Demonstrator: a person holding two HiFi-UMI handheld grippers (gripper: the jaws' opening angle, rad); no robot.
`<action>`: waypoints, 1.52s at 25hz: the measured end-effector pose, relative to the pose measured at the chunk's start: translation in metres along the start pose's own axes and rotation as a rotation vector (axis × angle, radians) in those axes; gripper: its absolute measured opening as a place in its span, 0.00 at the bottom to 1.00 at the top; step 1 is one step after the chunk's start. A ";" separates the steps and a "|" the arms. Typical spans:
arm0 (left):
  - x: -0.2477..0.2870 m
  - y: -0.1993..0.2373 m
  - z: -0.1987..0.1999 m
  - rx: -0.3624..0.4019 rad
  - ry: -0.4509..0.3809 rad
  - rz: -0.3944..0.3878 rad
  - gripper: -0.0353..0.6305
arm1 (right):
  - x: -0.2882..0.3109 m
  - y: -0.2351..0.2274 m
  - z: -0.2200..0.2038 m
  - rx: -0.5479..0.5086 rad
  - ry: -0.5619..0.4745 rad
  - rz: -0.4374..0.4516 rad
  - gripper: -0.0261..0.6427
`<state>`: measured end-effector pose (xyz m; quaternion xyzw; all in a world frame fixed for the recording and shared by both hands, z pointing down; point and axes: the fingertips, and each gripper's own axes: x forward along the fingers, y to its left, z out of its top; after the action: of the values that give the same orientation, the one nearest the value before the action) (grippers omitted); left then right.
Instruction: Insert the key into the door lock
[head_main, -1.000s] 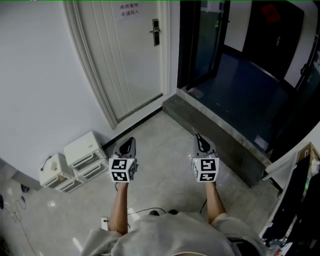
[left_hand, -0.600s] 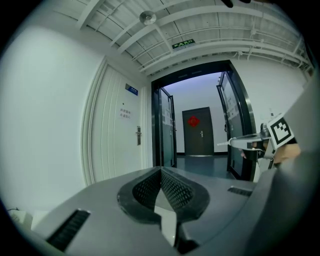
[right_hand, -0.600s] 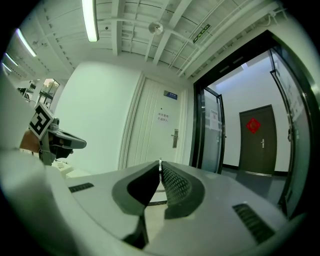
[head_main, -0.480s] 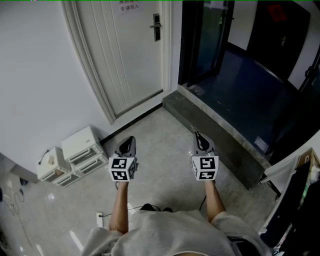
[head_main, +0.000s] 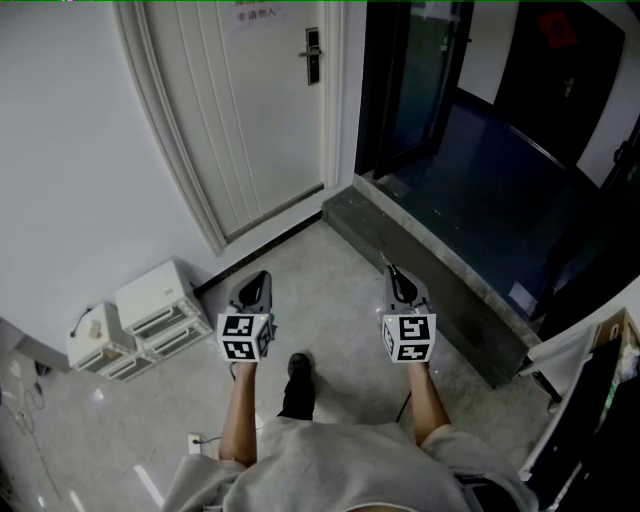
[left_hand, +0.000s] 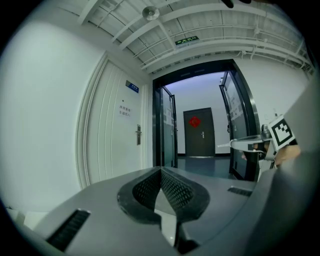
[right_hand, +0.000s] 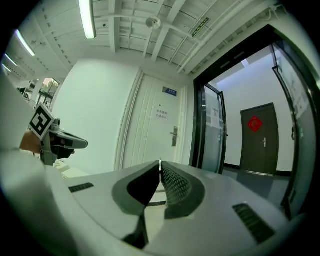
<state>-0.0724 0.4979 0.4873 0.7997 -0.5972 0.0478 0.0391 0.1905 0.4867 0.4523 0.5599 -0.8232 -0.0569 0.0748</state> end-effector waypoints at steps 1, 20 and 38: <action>0.009 0.004 0.000 0.000 0.000 -0.005 0.08 | 0.008 -0.001 -0.001 0.000 0.001 -0.003 0.08; 0.273 0.141 0.056 -0.002 -0.033 -0.132 0.08 | 0.281 -0.039 0.041 -0.042 0.000 -0.092 0.08; 0.431 0.217 0.049 0.003 0.012 -0.192 0.08 | 0.450 -0.057 0.015 -0.050 0.069 -0.100 0.08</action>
<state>-0.1573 0.0200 0.4929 0.8531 -0.5173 0.0495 0.0458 0.0768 0.0478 0.4542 0.5998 -0.7895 -0.0618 0.1145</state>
